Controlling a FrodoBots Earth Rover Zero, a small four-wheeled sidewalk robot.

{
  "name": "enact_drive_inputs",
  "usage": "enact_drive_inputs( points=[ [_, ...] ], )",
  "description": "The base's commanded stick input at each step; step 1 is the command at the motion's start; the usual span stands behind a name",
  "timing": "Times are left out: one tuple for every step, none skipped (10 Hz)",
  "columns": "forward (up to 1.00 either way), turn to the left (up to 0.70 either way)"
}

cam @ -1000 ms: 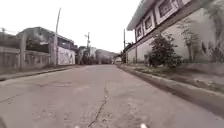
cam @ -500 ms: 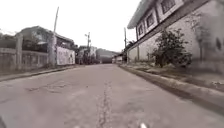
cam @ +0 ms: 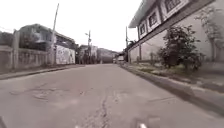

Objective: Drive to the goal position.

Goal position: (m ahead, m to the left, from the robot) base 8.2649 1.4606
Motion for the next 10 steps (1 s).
enact_drive_inputs(
  points=[
    [1.00,0.00],
    [1.00,0.00],
    [1.00,0.00],
    [1.00,0.00],
    [1.00,0.00],
    [1.00,0.00],
    [1.00,0.00],
    [1.00,0.00],
    [1.00,0.00],
    [1.00,0.00]
  ],
)
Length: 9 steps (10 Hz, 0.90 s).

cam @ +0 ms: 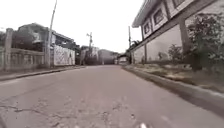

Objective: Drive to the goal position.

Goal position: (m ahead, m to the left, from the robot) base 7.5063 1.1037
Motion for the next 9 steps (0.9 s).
enact_drive_inputs(
  points=[
    [1.00,0.00],
    [1.00,0.00],
    [1.00,0.00],
    [1.00,0.00],
    [1.00,0.00],
    [1.00,0.00],
    [1.00,0.00],
    [1.00,0.00],
    [1.00,0.00]
  ],
)
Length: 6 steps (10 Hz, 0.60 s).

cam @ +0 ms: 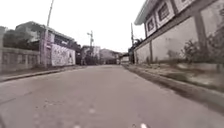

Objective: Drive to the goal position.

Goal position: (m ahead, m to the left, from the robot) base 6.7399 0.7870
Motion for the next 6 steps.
enact_drive_inputs(
  points=[
    [1.00,0.00],
    [1.00,0.00],
    [1.00,0.00],
    [1.00,0.00],
    [1.00,0.00],
    [1.00,0.00]
  ],
)
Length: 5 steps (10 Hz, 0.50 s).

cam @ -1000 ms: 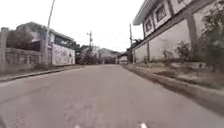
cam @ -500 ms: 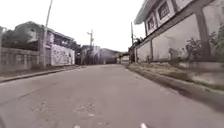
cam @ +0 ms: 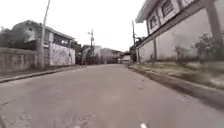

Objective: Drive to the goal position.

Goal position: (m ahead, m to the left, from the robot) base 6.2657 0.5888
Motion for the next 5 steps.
enact_drive_inputs(
  points=[
    [1.00,0.00],
    [1.00,0.00],
    [1.00,0.00],
    [1.00,0.00],
    [1.00,0.00]
  ],
)
